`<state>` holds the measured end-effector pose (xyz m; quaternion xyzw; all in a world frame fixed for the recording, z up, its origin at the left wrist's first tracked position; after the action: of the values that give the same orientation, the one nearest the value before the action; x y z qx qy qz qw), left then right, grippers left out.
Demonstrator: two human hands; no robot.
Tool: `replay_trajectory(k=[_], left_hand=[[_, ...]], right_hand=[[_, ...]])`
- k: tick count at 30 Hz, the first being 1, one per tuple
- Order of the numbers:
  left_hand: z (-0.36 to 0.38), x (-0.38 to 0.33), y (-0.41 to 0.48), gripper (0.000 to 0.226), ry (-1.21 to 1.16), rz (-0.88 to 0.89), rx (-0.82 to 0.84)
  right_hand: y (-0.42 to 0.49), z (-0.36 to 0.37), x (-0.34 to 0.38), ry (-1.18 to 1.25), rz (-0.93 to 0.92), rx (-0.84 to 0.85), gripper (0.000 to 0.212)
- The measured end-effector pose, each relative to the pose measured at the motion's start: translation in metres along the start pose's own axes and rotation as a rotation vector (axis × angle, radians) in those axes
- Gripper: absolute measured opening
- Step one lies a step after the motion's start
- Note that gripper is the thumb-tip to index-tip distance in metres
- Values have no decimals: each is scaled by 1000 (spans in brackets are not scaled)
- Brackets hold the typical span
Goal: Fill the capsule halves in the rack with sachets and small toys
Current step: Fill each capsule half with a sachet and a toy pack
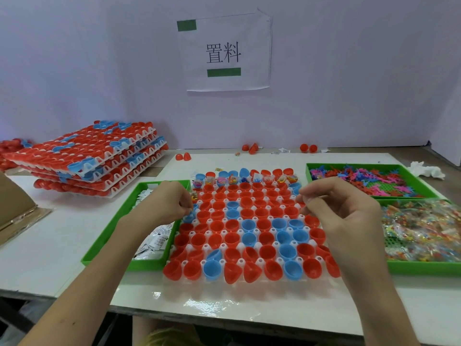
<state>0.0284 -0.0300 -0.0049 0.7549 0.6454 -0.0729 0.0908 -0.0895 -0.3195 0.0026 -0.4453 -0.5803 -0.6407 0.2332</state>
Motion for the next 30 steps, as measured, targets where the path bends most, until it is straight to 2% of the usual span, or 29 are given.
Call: replay_trajectory(k=[13,26,30], left_hand=[[-12,12,-5,9,-64,53,-116],[-15,-3,5,21,294,197,65],[-14,-4,8,21,341,215,97]], right_hand=[[1,0,-6,-13,31,18,30],[2,0,-10,-19,44,35,30],[2,-1,-10,-10,51,34,29]])
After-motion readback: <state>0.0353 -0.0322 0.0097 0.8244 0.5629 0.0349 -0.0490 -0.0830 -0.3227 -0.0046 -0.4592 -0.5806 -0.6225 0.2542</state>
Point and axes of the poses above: each hand's wrist, its own y-axis towards the middle knuckle, its own z-axis out of the palm, x = y × z, the point moved 1 cm from there along y, towards the middle knuckle, and after that the axes turned 1 degree about x, right-handed, at the moved point
